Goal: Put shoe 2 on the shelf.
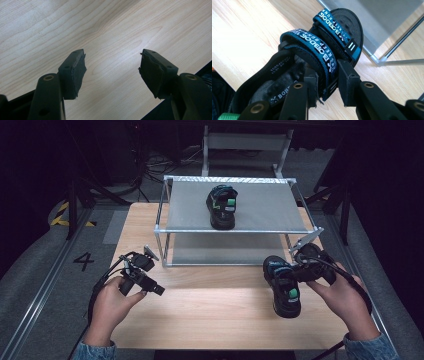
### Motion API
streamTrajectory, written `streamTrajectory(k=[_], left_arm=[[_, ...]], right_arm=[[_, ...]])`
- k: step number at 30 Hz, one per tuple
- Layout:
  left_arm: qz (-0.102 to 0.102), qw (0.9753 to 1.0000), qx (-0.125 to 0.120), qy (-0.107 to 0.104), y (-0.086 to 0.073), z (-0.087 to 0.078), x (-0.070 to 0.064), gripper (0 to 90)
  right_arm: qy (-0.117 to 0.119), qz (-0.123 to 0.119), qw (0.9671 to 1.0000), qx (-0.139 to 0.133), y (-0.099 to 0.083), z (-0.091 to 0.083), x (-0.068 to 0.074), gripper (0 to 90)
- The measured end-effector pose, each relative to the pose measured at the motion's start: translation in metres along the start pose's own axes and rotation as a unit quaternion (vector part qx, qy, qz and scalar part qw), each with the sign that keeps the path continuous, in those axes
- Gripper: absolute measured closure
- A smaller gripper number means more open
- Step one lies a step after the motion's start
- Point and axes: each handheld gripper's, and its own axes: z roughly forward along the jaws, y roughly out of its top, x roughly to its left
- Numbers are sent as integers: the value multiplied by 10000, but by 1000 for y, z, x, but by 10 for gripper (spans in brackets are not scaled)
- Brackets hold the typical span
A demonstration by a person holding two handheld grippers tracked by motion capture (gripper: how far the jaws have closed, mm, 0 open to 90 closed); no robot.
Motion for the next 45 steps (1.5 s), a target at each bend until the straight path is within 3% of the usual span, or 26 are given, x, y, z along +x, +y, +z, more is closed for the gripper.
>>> streamTrajectory(k=[17,26,37,45], left_arm=[[38,9999,87,-31,5,7,0,371],[4,9999,132,1,5,10,3,368],[29,9998,188,-20,7,14,2,367],[47,9998,194,-22,7,17,0,366]], right_arm=[[-149,138,9997,-100,17,-57,-8,711],[-81,123,9998,-164,29,-82,-10,712],[-175,133,9996,-197,52,-99,-19,712],[-353,144,9991,-187,74,-100,-27,712]])
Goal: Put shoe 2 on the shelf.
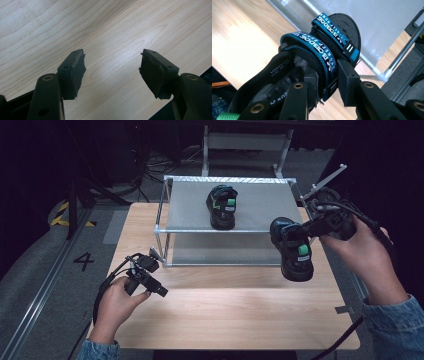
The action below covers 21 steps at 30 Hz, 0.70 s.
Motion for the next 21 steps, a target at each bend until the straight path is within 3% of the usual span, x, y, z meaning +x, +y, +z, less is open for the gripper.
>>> streamTrajectory(k=[9,21], left_arm=[[20,9998,-98,149,-1,2,-4,360],[83,9995,-124,290,-15,5,-4,356]], right_arm=[[23,74,9999,-102,29,6,-16,713],[-23,142,9997,-193,71,23,-33,713]])
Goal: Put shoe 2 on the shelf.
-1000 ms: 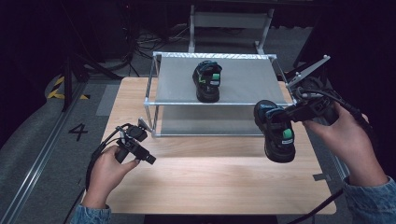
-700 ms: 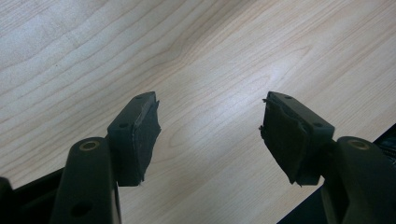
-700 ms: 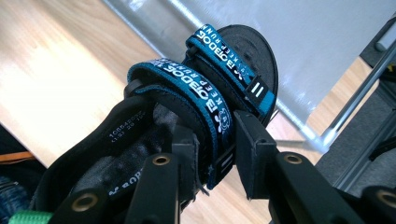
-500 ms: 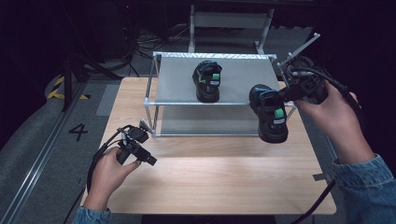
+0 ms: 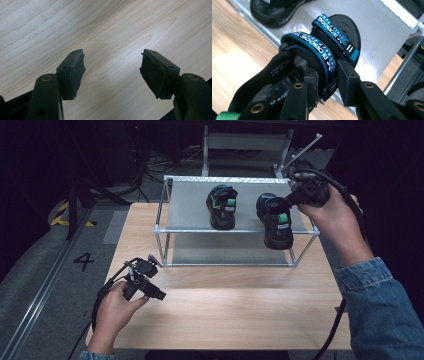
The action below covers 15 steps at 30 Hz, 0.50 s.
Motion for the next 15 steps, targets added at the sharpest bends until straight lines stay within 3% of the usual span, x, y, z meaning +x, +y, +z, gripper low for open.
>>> streamTrajectory(k=[15], left_arm=[[-89,10000,-22,-17,-10,-1,6,354]], right_arm=[[24,241,9997,-74,35,33,-24,714]])
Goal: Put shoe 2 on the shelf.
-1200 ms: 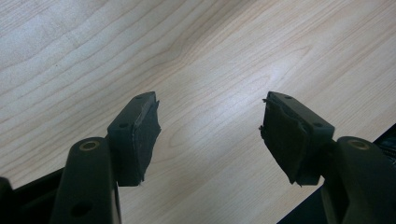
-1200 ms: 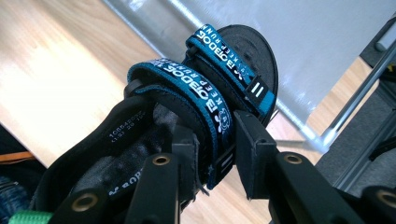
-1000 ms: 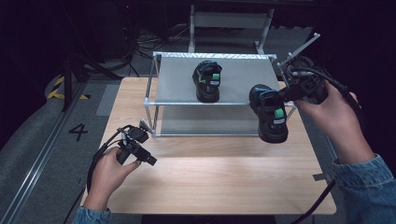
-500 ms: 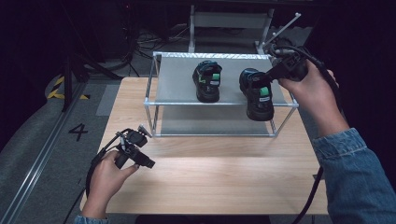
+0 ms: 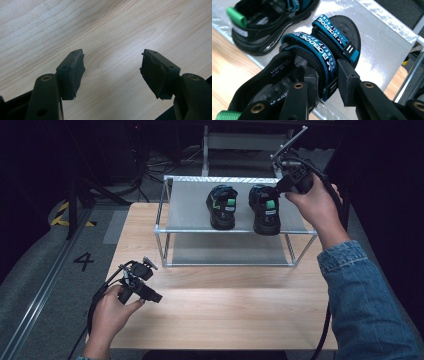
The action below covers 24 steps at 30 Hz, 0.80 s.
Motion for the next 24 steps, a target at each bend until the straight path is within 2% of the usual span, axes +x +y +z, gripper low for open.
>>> streamTrajectory(k=[5,11,12,14,18,24], left_arm=[[-12,10000,9,-22,1,1,0,354],[-16,10000,39,-44,1,2,2,353],[20,10000,40,-38,2,3,2,353],[-57,10000,40,-66,2,4,2,353],[48,10000,50,-36,3,4,2,352],[22,10000,56,-67,2,5,3,352]], right_arm=[[-45,35,10000,64,7,14,-5,714],[-53,2,10000,81,16,27,-4,714],[-16,-4,10000,68,18,29,-3,714],[-1,-14,10000,63,21,34,-2,714],[54,32,9999,124,28,45,0,714],[211,94,9996,138,36,56,-1,713]])
